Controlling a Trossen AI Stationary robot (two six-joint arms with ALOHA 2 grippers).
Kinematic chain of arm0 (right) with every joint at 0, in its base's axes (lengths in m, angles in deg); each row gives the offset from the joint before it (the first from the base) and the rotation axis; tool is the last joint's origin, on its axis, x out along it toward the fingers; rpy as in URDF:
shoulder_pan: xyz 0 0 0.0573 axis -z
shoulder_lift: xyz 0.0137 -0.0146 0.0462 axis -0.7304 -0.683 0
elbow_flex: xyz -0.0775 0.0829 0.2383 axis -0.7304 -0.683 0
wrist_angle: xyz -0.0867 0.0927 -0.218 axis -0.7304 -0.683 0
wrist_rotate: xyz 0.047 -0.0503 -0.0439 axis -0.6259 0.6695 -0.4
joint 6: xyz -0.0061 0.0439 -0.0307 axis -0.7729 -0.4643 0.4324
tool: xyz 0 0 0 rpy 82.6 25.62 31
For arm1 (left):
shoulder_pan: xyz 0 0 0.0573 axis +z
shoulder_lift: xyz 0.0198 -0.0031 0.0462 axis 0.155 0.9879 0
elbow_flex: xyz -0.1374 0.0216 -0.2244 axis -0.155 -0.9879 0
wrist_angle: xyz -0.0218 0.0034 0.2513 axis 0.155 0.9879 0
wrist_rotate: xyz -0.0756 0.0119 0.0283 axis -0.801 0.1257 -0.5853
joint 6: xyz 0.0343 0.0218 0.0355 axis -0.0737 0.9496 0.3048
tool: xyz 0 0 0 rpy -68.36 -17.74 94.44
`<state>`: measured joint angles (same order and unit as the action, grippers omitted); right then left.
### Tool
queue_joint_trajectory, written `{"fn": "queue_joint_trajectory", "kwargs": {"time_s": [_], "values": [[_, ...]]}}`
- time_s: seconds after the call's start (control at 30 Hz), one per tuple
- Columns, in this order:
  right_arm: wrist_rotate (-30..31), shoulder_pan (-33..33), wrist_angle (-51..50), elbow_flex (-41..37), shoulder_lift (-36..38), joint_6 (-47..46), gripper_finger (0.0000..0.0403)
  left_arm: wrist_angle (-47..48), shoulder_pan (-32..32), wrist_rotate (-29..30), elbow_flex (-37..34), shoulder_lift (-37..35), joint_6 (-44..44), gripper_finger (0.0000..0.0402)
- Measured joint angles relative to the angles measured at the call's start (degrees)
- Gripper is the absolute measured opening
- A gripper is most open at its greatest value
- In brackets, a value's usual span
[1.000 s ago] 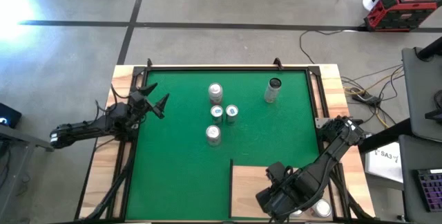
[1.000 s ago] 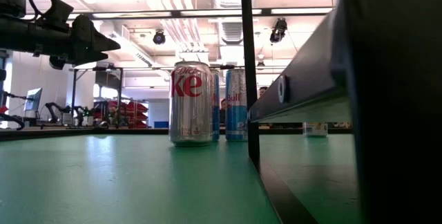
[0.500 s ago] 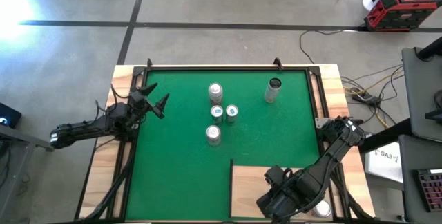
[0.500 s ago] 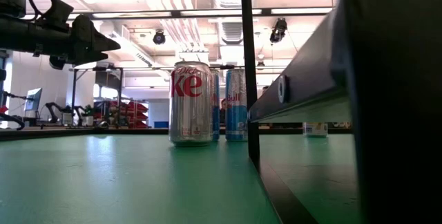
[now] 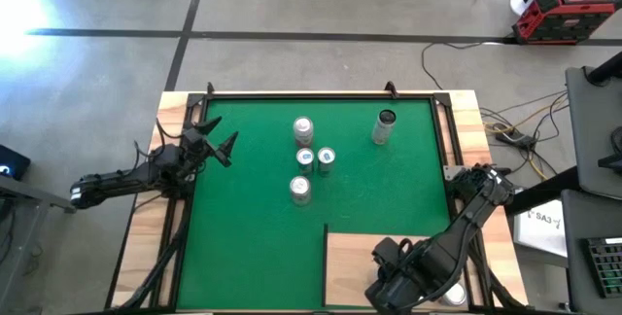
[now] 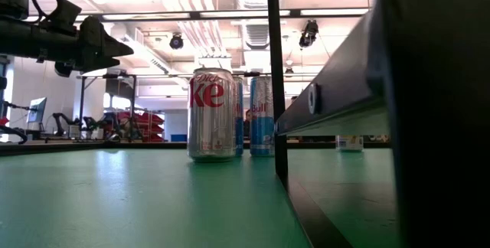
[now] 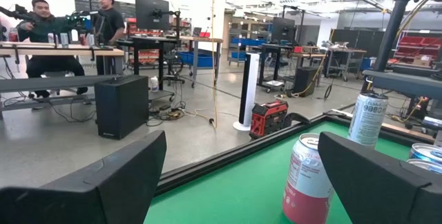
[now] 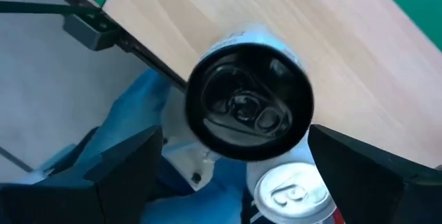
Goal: Place canned beverage on shelf
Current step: Put the right white-yellow soda can on the shelf
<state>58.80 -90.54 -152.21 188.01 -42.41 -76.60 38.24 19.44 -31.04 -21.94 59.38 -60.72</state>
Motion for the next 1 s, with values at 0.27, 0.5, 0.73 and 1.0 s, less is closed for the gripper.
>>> {"fn": "queue_joint_trajectory", "kwargs": {"time_s": [0.27,0.5,0.73,1.0], "values": [[0.02,0.0,-0.66,1.82,0.04,-10.06,0.0354,0.0,0.02,0.0,0.0,0.0,-0.02,0.0363],[0.16,0.02,-0.67,1.76,0.04,-20.75,0.0354,-0.01,0.0,0.0,0.02,-0.01,-0.01,0.0363],[4.15,0.15,-0.63,1.09,0.04,-31.89,0.0354,-0.02,0.02,0.0,0.01,0.0,0.0,0.0363],[5.05,1.42,-0.37,-0.8,-0.02,-36.69,0.0354,0.0,0.02,0.0,0.02,0.0,0.0,0.0363]]}}
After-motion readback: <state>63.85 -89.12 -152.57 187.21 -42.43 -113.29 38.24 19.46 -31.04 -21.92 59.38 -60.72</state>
